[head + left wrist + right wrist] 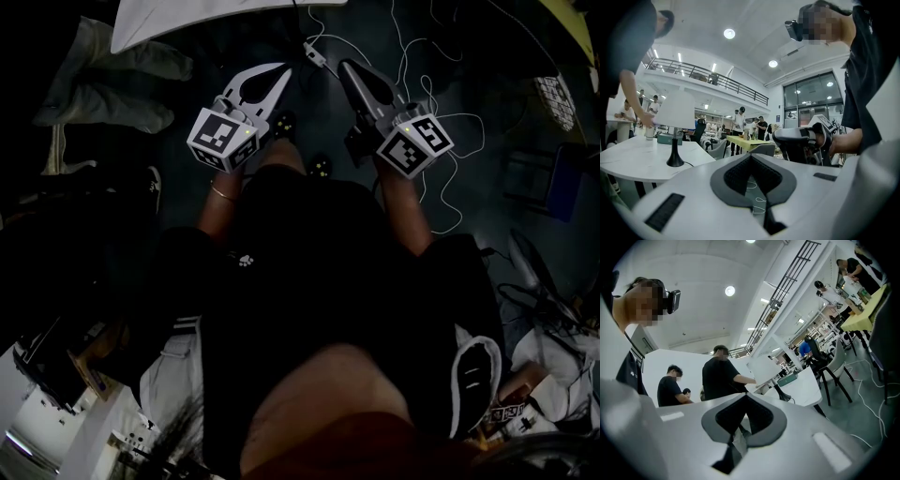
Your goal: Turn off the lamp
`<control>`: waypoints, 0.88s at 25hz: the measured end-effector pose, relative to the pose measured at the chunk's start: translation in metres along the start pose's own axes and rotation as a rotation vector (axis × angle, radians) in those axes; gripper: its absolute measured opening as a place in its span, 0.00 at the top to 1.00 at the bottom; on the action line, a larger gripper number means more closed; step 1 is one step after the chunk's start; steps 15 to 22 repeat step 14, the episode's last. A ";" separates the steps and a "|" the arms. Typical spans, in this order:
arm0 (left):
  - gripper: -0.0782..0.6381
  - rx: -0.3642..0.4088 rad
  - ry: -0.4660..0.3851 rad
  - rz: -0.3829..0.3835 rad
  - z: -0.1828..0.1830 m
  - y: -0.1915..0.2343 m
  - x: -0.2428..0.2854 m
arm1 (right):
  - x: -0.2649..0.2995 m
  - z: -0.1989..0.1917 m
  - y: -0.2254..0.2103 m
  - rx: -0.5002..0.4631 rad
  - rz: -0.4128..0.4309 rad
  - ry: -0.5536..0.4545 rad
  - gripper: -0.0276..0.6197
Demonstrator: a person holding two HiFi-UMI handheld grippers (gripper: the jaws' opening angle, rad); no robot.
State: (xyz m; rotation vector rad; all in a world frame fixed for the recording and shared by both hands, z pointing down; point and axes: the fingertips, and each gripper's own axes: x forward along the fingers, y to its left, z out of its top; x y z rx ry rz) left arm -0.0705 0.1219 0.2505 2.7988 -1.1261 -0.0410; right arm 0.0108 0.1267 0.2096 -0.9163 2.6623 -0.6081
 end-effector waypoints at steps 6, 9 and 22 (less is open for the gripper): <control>0.88 -0.006 0.003 -0.018 -0.003 -0.009 0.005 | -0.010 0.000 -0.004 0.006 -0.016 -0.014 0.96; 0.88 -0.003 0.003 -0.035 -0.006 -0.007 0.011 | -0.010 0.002 -0.009 0.006 -0.026 -0.016 0.96; 0.88 -0.014 -0.002 -0.033 0.001 -0.006 0.006 | -0.010 0.005 -0.001 0.002 -0.032 -0.028 0.96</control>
